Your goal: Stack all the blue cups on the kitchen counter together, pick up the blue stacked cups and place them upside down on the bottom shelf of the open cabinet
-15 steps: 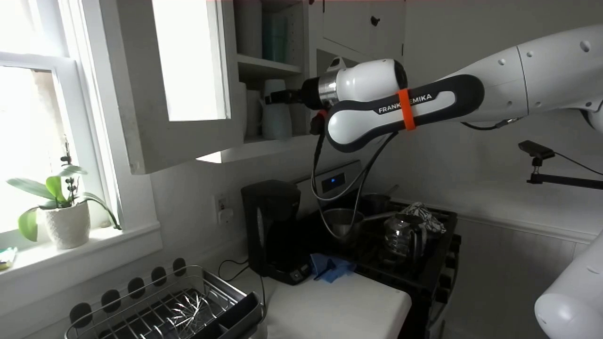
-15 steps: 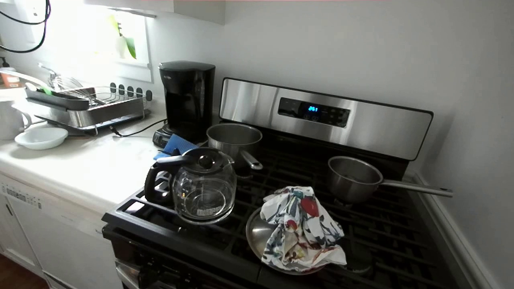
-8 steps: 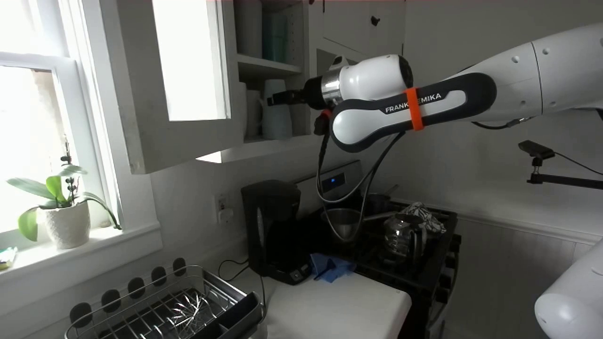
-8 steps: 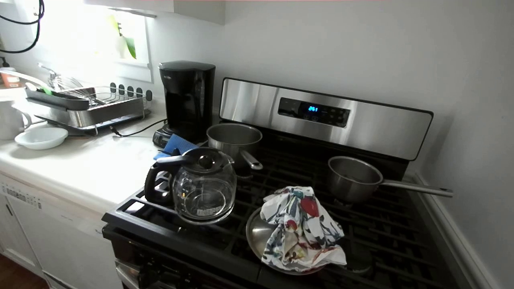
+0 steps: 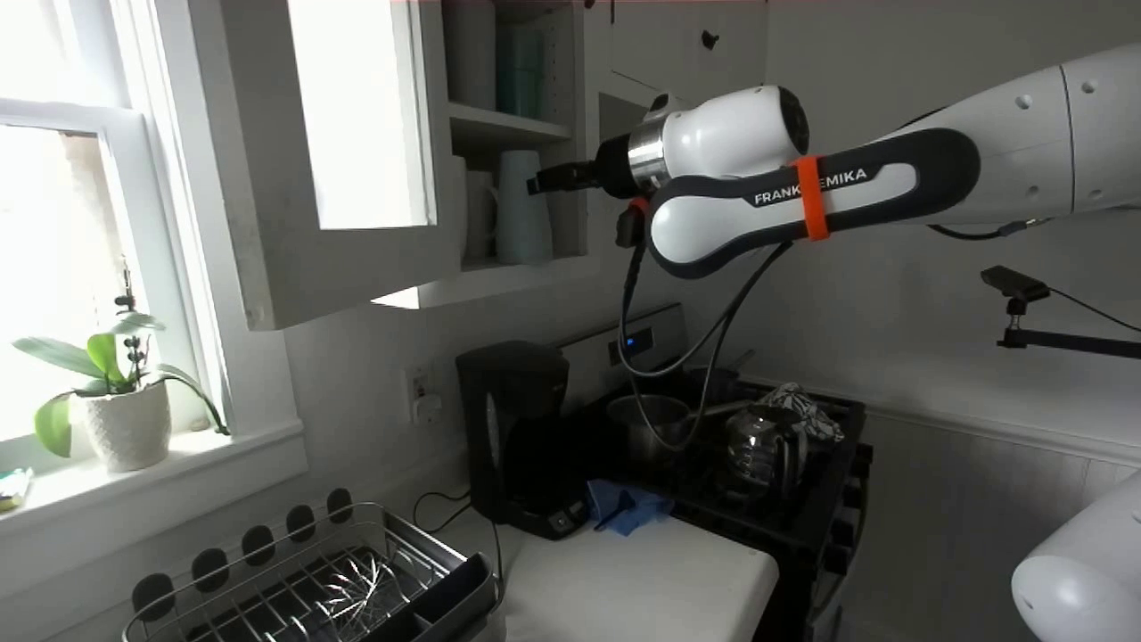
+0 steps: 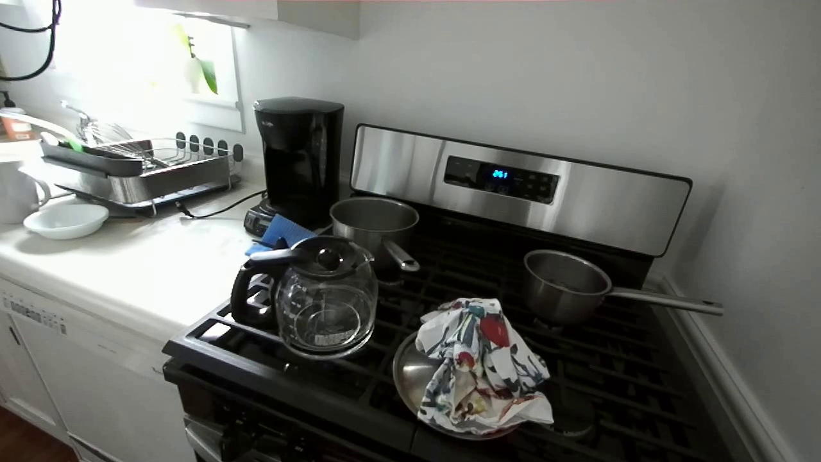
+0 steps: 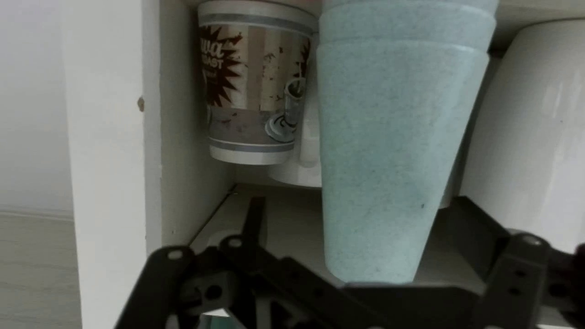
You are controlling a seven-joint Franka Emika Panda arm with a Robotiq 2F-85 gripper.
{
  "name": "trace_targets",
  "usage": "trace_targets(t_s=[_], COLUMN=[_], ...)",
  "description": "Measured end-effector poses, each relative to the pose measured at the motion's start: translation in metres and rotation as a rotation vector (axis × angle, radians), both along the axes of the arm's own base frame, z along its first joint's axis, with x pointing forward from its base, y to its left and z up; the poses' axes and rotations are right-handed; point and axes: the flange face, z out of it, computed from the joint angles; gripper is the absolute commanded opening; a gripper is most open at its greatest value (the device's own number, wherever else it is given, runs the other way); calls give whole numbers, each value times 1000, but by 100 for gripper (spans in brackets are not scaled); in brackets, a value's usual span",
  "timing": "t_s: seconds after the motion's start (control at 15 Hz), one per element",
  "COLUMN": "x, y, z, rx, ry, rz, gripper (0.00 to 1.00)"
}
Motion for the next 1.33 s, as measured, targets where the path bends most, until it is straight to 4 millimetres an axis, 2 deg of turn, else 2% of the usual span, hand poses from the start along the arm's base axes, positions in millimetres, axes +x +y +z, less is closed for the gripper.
trace_targets(t_s=[0.67,1.07,1.33], x=[-33,-57,-75], y=[-47,-51,-45], z=[29,36,40], rx=[36,61,55], ry=[222,357,413], rz=[-53,-12,13], gripper=[100,100,100])
